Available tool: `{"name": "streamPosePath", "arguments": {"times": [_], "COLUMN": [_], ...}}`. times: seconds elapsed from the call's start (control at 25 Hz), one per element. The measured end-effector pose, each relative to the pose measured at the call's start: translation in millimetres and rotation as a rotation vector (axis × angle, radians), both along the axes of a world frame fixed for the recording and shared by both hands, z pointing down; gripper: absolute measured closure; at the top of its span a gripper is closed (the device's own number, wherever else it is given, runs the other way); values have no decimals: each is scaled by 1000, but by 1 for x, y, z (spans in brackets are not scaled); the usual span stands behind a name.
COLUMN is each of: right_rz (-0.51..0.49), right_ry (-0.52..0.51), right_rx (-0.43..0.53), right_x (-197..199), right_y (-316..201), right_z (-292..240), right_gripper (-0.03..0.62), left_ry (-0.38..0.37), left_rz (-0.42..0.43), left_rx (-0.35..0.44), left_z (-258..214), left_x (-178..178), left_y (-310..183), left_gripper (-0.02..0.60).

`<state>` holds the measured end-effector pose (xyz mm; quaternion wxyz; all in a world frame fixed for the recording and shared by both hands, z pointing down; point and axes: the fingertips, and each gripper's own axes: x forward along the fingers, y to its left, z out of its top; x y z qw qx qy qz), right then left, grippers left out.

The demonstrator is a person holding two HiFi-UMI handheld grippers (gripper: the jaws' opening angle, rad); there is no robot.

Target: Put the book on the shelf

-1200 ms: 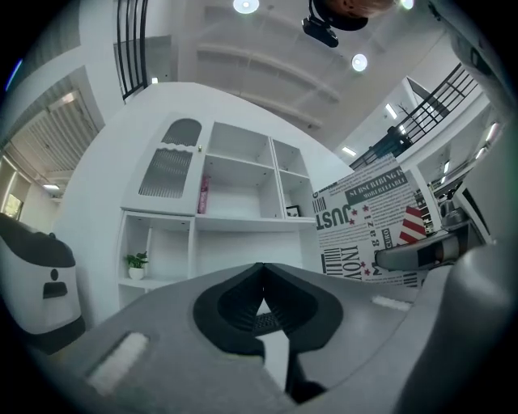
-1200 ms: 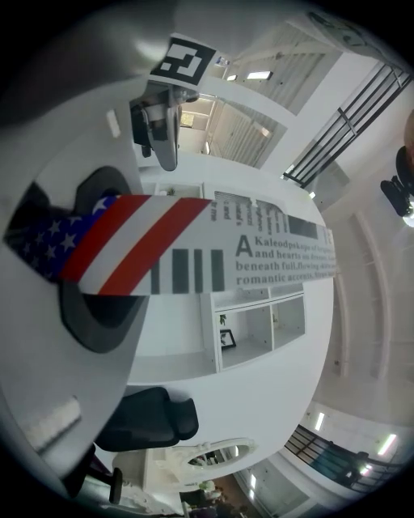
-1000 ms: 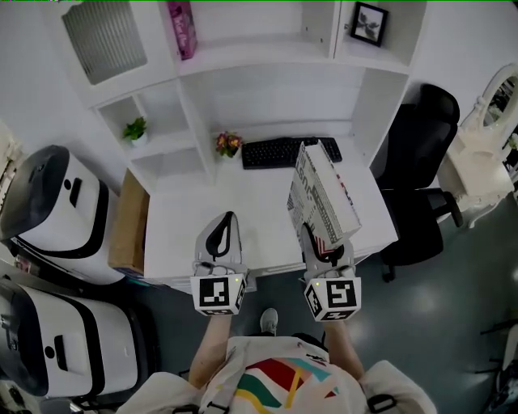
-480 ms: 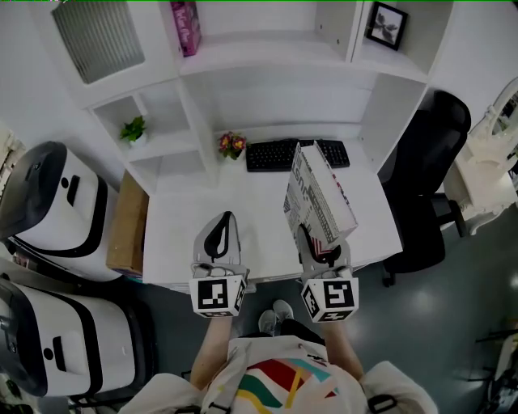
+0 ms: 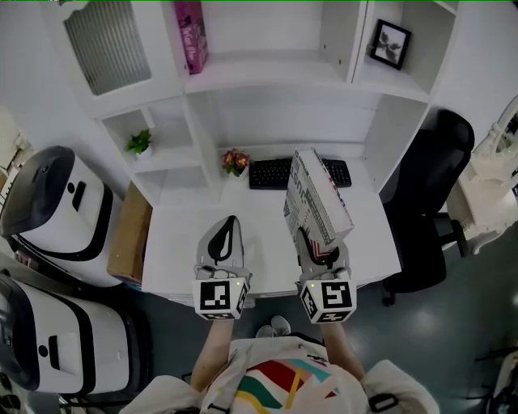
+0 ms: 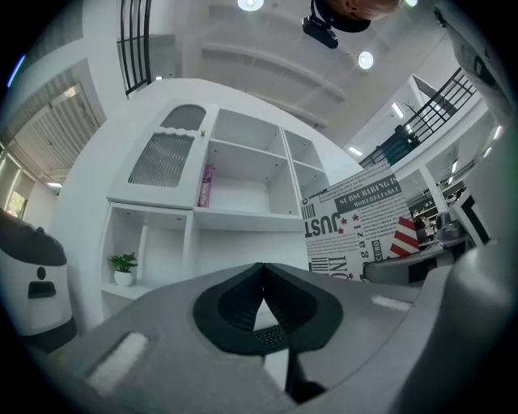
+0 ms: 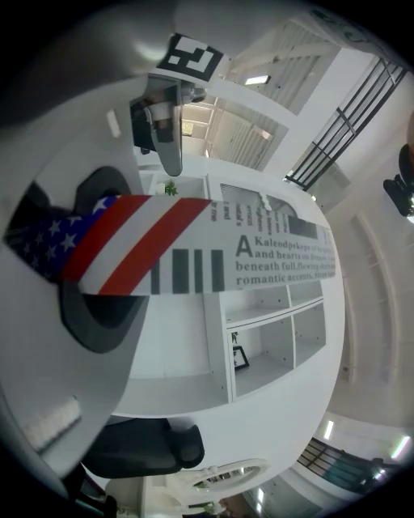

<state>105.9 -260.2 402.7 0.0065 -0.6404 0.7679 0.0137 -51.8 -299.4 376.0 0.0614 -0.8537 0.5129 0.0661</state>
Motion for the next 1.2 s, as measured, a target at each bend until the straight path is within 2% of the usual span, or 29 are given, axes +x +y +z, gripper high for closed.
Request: {"name": "streamPosePath", "arguments": {"times": [0.24,0.48,0.6,0.68,0.72,1.0,1.2], "right_rz": [-36,21,26,18,22,61,58], "right_ry": [-4,30,-72,-170,-187,-109,-81], "right_rx": [4,-18,-76,-90,-88,-35,4], "right_x": [3,17,26,31,33,50,58], "right_y": [-3,-6,-9,-12,-14,-40,-64], "right_z": [-3,-8,-9,-15,-20,-80,-137], "right_gripper": [437,437,437,437,437,437,437], "left_ry": [-7,-21,-35,-37,-37,-20,-47], "left_rz": [11,49,67,68,67,58,51], "left_rx": [17,21,19,17,16,24,61], "left_z": [-7,-10,-12,-12,-13,-24,-50], "left_x": [15,32,38,38,38,33,37], "left_y": [-5,-8,-7,-7,-7,-13,-26], "left_gripper": [583,583,582,582,581,582,583]}}
